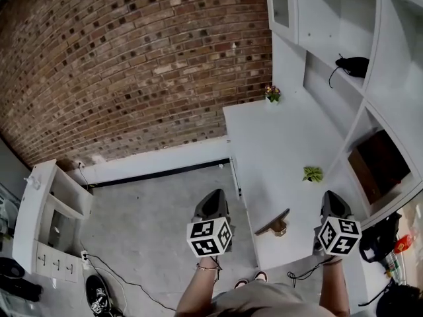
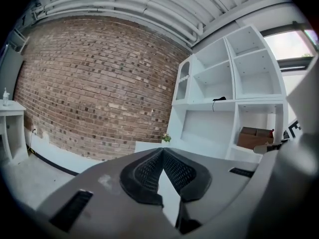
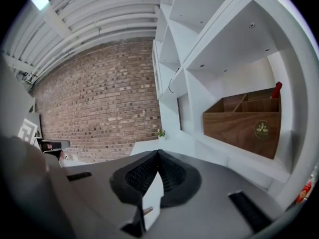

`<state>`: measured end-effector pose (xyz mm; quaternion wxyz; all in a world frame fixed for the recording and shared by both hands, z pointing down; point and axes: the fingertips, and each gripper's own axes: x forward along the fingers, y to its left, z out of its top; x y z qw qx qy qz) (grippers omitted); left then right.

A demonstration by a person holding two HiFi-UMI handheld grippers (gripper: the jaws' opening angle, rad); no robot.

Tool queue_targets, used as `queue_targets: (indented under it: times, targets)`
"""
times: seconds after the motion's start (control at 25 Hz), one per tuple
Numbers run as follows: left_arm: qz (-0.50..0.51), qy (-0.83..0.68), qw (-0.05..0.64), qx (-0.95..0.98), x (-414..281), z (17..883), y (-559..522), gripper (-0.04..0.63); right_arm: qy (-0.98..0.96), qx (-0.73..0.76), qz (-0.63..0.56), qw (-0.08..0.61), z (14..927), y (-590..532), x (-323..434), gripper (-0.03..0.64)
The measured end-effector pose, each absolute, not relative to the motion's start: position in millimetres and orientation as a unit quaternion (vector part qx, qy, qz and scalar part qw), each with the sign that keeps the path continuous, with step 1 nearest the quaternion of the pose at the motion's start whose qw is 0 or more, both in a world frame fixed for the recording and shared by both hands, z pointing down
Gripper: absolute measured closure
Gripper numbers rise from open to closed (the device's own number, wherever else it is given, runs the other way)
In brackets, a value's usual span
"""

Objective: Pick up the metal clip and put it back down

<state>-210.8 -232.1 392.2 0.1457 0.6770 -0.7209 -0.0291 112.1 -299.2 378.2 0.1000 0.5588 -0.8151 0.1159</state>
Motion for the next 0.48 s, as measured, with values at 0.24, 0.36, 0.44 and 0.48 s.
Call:
queue_targets:
  times: [0.24, 0.36, 0.44, 0.48]
  targets:
    - [-0.016, -0.717, 0.138, 0.683, -204, 391, -236, 0.584, -0.806, 0.573, 0.106, 0.107, 379, -293, 121, 0.615]
    - [-0.007, -0.716, 0.132, 0.686, -201, 391, -237, 0.583, -0.802, 0.577, 0.110, 0.107, 381, -291, 125, 0.615]
    - [-0.007, -0.717, 0.134, 0.684, -201, 393, -237, 0.583, -0.801, 0.579, 0.110, 0.108, 382, -289, 126, 0.615]
    - [-0.006, -0.719, 0.136, 0.682, -201, 394, -236, 0.583, -0.800, 0.580, 0.111, 0.107, 382, -288, 127, 0.615]
